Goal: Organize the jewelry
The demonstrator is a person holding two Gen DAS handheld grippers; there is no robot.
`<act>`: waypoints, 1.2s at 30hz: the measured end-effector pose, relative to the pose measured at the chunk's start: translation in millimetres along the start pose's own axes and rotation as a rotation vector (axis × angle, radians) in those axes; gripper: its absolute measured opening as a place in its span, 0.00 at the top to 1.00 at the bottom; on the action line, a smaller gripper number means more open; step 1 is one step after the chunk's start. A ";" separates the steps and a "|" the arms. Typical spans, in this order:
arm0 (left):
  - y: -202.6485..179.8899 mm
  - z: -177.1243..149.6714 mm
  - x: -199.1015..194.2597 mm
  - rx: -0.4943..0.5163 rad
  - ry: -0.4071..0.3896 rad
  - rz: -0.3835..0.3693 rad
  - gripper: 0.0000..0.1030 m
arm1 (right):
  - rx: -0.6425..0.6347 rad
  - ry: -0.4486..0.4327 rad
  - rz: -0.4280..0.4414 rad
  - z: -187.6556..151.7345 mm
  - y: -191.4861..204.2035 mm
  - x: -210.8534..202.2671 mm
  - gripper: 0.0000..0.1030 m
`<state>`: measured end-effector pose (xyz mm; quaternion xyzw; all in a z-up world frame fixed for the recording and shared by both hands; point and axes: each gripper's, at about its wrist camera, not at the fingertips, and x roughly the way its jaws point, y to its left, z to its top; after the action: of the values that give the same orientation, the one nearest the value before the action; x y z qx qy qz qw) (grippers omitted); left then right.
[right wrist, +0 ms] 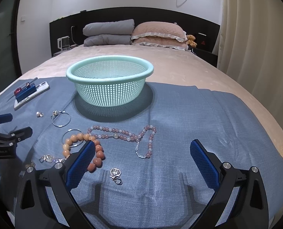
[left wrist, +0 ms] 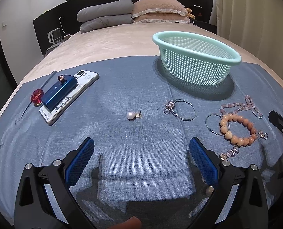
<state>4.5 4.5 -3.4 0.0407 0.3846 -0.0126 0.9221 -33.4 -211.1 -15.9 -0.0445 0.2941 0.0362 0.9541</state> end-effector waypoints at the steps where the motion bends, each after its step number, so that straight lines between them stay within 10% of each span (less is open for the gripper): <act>1: -0.3 -0.2 -0.2 0.003 -0.001 0.002 0.05 | -0.001 0.002 0.008 -0.2 -0.1 0.6 0.07; 22: -12.2 -12.1 7.7 0.068 0.020 -0.010 0.05 | -0.045 0.018 0.053 -2.6 11.6 3.8 0.07; 36: -25.8 -33.5 -9.9 0.209 -0.036 -0.197 0.05 | -0.024 0.038 0.160 0.9 21.6 16.4 0.09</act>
<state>-27.7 -18.4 -21.5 0.0981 0.3669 -0.1436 0.9139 -21.5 -188.9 -25.8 -0.0328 0.3142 0.1148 0.9418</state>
